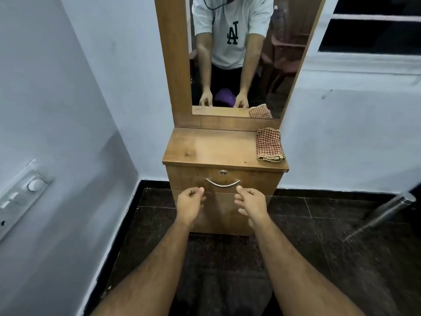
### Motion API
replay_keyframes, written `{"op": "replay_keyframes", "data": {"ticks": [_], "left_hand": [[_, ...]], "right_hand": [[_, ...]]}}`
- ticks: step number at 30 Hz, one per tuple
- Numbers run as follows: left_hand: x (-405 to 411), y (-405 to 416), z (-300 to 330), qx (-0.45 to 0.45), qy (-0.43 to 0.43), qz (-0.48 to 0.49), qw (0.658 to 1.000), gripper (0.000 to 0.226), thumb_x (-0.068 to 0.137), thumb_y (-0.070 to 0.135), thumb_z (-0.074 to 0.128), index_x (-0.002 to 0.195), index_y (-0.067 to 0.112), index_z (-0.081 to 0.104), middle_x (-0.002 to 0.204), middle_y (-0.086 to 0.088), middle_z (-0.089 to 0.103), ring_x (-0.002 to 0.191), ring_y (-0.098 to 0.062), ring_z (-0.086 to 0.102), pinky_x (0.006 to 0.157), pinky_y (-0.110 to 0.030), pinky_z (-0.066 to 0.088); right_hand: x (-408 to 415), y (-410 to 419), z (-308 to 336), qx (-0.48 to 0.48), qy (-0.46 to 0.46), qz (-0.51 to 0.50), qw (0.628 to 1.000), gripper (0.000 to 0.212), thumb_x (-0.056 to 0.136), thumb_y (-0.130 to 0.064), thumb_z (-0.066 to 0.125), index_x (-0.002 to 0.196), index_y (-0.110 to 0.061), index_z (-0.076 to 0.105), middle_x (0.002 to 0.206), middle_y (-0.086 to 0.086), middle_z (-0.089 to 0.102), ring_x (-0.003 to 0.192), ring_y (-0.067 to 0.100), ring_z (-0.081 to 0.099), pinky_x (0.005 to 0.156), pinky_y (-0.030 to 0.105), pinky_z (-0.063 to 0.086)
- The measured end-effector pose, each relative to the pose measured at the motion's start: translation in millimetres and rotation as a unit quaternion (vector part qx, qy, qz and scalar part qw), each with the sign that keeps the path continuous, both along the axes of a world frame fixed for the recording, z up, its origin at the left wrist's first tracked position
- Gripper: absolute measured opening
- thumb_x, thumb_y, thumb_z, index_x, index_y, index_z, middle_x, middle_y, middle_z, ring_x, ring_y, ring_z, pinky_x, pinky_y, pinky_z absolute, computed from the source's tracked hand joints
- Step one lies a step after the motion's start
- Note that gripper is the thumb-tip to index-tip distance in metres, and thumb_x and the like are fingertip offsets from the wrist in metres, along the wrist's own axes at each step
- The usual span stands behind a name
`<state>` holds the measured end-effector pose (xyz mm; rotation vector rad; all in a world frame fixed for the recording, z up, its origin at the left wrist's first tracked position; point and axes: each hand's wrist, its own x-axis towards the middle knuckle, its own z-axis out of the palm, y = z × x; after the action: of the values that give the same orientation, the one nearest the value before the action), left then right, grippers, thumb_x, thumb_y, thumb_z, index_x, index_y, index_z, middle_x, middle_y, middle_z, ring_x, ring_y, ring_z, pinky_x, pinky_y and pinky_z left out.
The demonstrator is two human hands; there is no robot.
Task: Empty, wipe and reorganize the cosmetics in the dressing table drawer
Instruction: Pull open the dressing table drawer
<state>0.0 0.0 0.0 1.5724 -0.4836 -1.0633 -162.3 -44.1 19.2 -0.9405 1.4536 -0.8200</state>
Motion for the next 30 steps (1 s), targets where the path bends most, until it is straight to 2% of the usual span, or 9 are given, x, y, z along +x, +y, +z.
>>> {"op": "replay_keyframes", "data": {"ticks": [3,5,11,16,18,21,26,30], "left_hand": [[-7.1,-19.6,-6.3,-0.002,0.112,0.045,0.993,0.008,0.098,0.013,0.058,0.098,0.006,0.063,0.096,-0.008,0.068,0.085,-0.016,0.068,0.075,-0.032,0.058],[-9.4,-33.2,-8.5,0.004,0.154,0.063,0.986,0.008,0.098,0.011,0.058,0.092,0.008,0.062,0.092,-0.009,0.068,0.081,-0.016,0.067,0.071,-0.029,0.058],[-7.8,-61.2,-14.3,0.02,0.223,0.062,0.973,0.009,0.097,0.009,0.059,0.091,0.006,0.063,0.086,-0.011,0.068,0.08,-0.02,0.068,0.063,-0.03,0.06],[-7.7,-65.7,-21.0,0.024,0.222,0.057,0.973,0.007,0.094,0.011,0.064,0.089,0.007,0.064,0.079,-0.009,0.069,0.074,-0.016,0.07,0.063,-0.029,0.06],[-8.4,-64.7,-22.0,0.018,0.216,0.058,0.975,0.007,0.094,0.012,0.065,0.091,0.006,0.064,0.08,-0.009,0.069,0.068,-0.014,0.07,0.062,-0.027,0.06],[-10.1,-62.5,-20.7,0.022,0.213,0.058,0.975,0.005,0.093,0.009,0.065,0.092,0.005,0.063,0.083,-0.012,0.07,0.059,-0.009,0.07,0.058,-0.025,0.06],[-13.4,-49.1,-20.6,0.041,0.195,0.054,0.978,0.006,0.091,0.004,0.066,0.087,0.004,0.062,0.078,-0.011,0.067,0.05,-0.007,0.067,0.051,-0.022,0.058],[-12.9,-26.2,-20.0,0.043,0.164,0.025,0.985,0.007,0.091,0.006,0.067,0.085,0.006,0.064,0.078,-0.011,0.069,0.06,-0.01,0.069,0.055,-0.023,0.059]], "right_hand": [[11.4,-16.4,-10.0,0.054,-0.051,-0.019,0.997,0.021,0.095,-0.034,0.064,0.102,-0.015,0.066,0.094,0.002,0.071,0.088,0.016,0.068,0.069,0.031,0.049],[17.3,-27.0,-13.6,0.078,-0.079,-0.031,0.993,0.019,0.096,-0.032,0.063,0.104,-0.015,0.065,0.094,0.002,0.071,0.085,0.015,0.067,0.072,0.032,0.049],[22.5,-51.2,-22.3,0.122,-0.049,-0.037,0.991,0.021,0.091,-0.034,0.069,0.093,-0.013,0.067,0.079,-0.001,0.068,0.067,0.011,0.062,0.07,0.033,0.04],[27.1,-57.1,-29.6,0.131,-0.057,-0.037,0.989,0.015,0.092,-0.027,0.068,0.097,-0.012,0.067,0.077,-0.002,0.068,0.063,0.012,0.061,0.08,0.036,0.038],[27.7,-57.3,-28.1,0.127,-0.053,-0.029,0.99,0.012,0.093,-0.023,0.066,0.097,-0.012,0.068,0.076,-0.001,0.067,0.061,0.011,0.06,0.07,0.031,0.038],[29.2,-55.7,-27.4,0.108,-0.049,-0.046,0.992,0.018,0.093,-0.015,0.066,0.105,-0.002,0.069,0.078,0.004,0.065,0.06,0.011,0.058,0.055,0.023,0.036],[26.3,-37.9,-26.5,0.107,-0.042,-0.055,0.992,0.02,0.091,-0.012,0.066,0.106,0.002,0.067,0.075,0.007,0.063,0.057,0.012,0.056,0.052,0.022,0.036],[17.7,-15.8,-24.4,0.109,-0.017,-0.035,0.993,0.016,0.092,-0.015,0.066,0.101,-0.001,0.067,0.079,0.008,0.065,0.055,0.013,0.056,0.047,0.02,0.038]]}}
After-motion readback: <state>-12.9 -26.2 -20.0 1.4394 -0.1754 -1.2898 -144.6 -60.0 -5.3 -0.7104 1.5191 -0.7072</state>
